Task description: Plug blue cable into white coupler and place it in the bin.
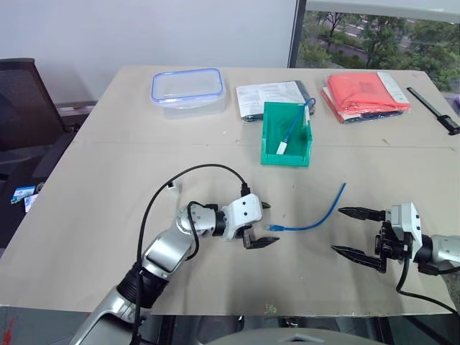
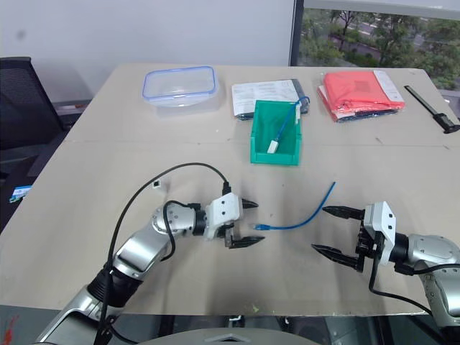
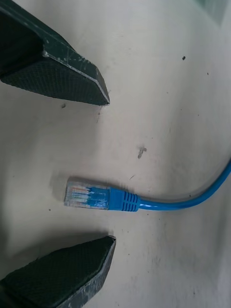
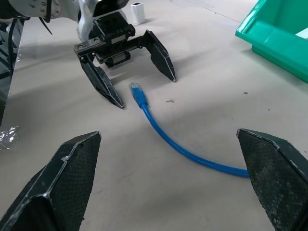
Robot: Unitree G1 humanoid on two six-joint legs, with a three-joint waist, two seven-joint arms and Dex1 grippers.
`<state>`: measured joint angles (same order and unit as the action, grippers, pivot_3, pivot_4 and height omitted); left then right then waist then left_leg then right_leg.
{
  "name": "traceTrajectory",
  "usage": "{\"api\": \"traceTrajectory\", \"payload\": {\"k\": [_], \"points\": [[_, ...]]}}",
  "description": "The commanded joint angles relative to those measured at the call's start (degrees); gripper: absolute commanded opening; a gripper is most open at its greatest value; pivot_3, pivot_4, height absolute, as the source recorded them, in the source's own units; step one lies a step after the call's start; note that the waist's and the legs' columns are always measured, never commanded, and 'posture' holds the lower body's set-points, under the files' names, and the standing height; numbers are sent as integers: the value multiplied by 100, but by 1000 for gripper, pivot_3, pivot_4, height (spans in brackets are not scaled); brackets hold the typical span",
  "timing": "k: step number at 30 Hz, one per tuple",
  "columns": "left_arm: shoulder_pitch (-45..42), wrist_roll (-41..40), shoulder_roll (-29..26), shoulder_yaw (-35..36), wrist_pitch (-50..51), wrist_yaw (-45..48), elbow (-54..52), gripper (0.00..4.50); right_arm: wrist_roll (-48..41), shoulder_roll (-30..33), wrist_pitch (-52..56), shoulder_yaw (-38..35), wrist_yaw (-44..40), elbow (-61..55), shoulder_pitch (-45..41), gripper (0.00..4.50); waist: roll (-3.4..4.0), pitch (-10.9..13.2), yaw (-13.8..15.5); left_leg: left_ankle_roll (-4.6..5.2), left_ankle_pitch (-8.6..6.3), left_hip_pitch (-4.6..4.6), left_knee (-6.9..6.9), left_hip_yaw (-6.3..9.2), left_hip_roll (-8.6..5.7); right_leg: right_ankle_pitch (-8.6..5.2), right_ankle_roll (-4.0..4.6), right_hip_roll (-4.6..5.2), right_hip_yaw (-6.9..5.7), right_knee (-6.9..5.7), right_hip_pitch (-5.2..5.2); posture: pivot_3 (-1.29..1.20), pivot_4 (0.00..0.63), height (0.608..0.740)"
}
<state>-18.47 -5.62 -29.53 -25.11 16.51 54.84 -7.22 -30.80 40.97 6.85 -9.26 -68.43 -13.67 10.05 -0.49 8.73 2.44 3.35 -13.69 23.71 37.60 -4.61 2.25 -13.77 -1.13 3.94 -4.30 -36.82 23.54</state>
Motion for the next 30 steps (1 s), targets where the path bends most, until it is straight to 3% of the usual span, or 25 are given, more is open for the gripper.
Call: {"api": "traceTrajectory", "payload": {"k": [1,4,9,10,15,23,27,30], "points": [[-48,117,35,-278,103,289,374,3910,-89,71,2,-146,12,-202,17,4500,0,-2,-2,0,0,0,9,0,0,1,0,2,0,-1,-3,0,150,736],[-106,32,-65,-303,0,610,372,2805,-90,75,-10,-178,52,-231,36,4500,-2,-4,-18,2,-1,1,26,-1,0,4,-2,6,3,-2,-9,0,150,736],[-3,-381,-179,-235,82,1222,104,271,-108,51,31,-155,99,-285,87,4500,-2,-4,-23,7,-5,2,25,-1,4,12,11,3,4,-2,-8,0,150,736],[29,-520,-178,-197,179,1309,19,121,-144,29,101,-137,145,-333,105,4500,-2,-4,-23,7,-5,3,25,1,5,19,14,0,3,-3,-8,0,150,736],[45,-1706,335,447,1570,999,-354,5,-1796,-169,2158,-100,1204,-1125,263,4500,-5,0,-19,7,-5,11,23,8,8,28,-1,6,0,-4,-4,0,150,736],[91,-3624,1386,1793,3420,-80,-593,5,-3880,-448,3422,-273,1911,-1682,409,4500,-13,5,-77,7,-5,13,49,27,12,18,-20,16,-8,-11,-13,0,150,736],[163,-4582,2001,2314,4029,-724,-618,5,-3784,-554,3658,30,2347,-1576,231,4500,-14,5,-95,7,-6,13,58,30,9,19,-22,4,-10,-19,-14,0,150,736],[256,-4836,2105,2320,4240,-903,-799,5,-3716,-936,3538,35,2779,-1421,-50,4500,-21,6,-106,7,-6,15,59,30,5,19,-23,2,-10,-19,-15,0,150,736]]}}
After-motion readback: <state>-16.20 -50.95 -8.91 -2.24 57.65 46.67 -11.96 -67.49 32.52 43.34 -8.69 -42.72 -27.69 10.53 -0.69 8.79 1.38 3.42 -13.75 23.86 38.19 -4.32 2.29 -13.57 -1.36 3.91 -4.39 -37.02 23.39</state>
